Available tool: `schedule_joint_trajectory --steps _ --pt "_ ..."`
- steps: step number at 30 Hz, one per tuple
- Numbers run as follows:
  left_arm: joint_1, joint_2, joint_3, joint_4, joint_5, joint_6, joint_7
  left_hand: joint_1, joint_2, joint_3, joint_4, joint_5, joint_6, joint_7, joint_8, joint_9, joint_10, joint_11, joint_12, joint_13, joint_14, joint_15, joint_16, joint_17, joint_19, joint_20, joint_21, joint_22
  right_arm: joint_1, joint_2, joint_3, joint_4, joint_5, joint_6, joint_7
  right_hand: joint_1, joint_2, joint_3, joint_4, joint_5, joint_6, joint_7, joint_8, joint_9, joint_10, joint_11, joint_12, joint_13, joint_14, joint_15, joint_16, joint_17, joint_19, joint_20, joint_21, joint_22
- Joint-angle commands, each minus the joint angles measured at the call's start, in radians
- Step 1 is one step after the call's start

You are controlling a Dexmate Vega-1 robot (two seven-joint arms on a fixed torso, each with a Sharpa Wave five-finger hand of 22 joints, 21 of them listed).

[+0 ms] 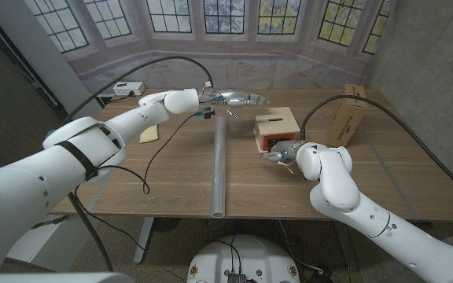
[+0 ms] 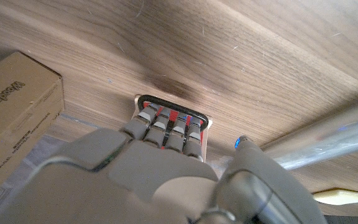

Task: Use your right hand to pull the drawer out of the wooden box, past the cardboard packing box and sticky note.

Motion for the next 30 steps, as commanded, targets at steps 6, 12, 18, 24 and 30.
schedule_joint_trajectory --steps 6,12,18,24,30 --pt "0.007 0.008 0.001 -0.029 0.013 0.008 0.008 -0.013 0.007 -0.006 0.001 0.008 0.006 0.000 -0.004 0.002 0.005 0.003 -0.001 0.006 0.001 0.000 -0.004 0.002 0.009 -0.002 0.001 0.001 0.004 -0.012 -0.001 -0.027 -0.020 0.024 0.044 -0.014 0.001 0.003 0.004 0.005 0.014 0.001 0.006 0.003 0.032 0.004 0.016 0.007 0.026 -0.053 0.010 0.005 -0.007 -0.058 0.001 0.003" --pt "0.004 0.005 0.004 -0.023 0.020 0.004 0.012 -0.013 0.007 -0.006 0.001 0.008 0.006 0.000 -0.004 0.002 0.006 0.002 -0.002 0.006 0.001 0.000 -0.005 0.002 0.009 -0.002 0.001 0.001 0.003 -0.010 0.006 -0.030 -0.015 0.039 0.053 -0.023 -0.001 0.003 0.008 0.006 0.023 0.004 0.010 0.004 0.057 0.013 0.024 0.011 0.046 -0.058 0.017 0.007 -0.006 -0.057 0.002 0.003" --pt "0.002 0.010 0.009 -0.036 0.048 0.005 0.031 -0.014 0.007 -0.008 0.000 0.009 0.007 -0.003 -0.005 0.002 0.010 -0.001 -0.002 0.006 0.009 0.000 -0.003 0.002 0.009 -0.002 0.001 0.001 0.003 -0.005 0.011 -0.033 -0.020 0.045 0.062 -0.027 -0.003 0.003 0.008 0.007 0.029 0.003 0.012 0.004 0.068 0.016 0.028 0.013 0.055 -0.062 0.019 0.008 -0.004 -0.056 0.003 0.003" --pt "0.005 0.038 0.021 -0.100 0.131 0.027 0.076 -0.015 0.007 -0.008 0.000 0.009 0.009 -0.004 -0.004 0.002 0.011 0.000 -0.003 0.006 0.008 0.000 -0.004 0.002 0.009 -0.001 0.001 0.001 -0.002 -0.005 0.019 -0.039 -0.013 0.053 0.067 -0.029 -0.004 0.003 0.009 0.008 0.035 0.001 0.013 0.005 0.073 0.018 0.029 0.015 0.059 -0.063 0.019 0.008 -0.002 -0.058 0.004 0.003" --pt "0.014 0.052 0.023 -0.141 0.162 0.048 0.084 -0.016 0.008 -0.010 0.001 0.009 0.011 -0.007 -0.005 0.002 0.013 -0.001 -0.004 0.006 0.005 -0.002 -0.006 0.002 0.009 -0.001 0.001 0.001 -0.012 -0.008 0.029 -0.049 -0.011 0.051 0.073 -0.030 -0.004 0.004 0.009 0.008 0.037 0.002 0.014 0.005 0.074 0.017 0.029 0.017 0.059 -0.063 0.018 0.008 0.001 -0.058 0.005 0.003"
